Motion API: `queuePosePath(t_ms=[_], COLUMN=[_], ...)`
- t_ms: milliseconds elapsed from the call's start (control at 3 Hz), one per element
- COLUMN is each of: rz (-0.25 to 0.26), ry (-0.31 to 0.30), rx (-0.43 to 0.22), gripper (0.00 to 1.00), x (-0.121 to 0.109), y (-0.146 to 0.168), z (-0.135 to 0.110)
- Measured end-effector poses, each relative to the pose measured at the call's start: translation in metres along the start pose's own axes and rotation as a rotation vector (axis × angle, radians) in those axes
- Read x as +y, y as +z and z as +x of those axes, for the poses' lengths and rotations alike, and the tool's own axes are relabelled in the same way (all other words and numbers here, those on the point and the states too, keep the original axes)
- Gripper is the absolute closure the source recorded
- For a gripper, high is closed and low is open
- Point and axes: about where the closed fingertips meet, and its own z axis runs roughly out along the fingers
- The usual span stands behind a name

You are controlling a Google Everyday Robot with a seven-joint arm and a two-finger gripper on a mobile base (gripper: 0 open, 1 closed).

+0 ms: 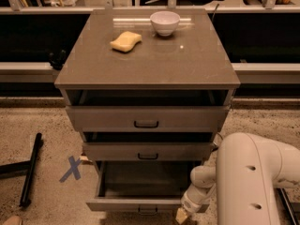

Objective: Close bottom drawer

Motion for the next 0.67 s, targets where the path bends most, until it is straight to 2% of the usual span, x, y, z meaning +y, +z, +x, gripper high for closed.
queuePosePath(t_ms=[333,667], rz=[0.076,0.12], ry=[0.028,0.038], rx=[-0.065,-0.109], gripper=[0.94,1.0], x=[-0.027,-0.045], y=[0.01,0.015], z=[-0.028,-0.056])
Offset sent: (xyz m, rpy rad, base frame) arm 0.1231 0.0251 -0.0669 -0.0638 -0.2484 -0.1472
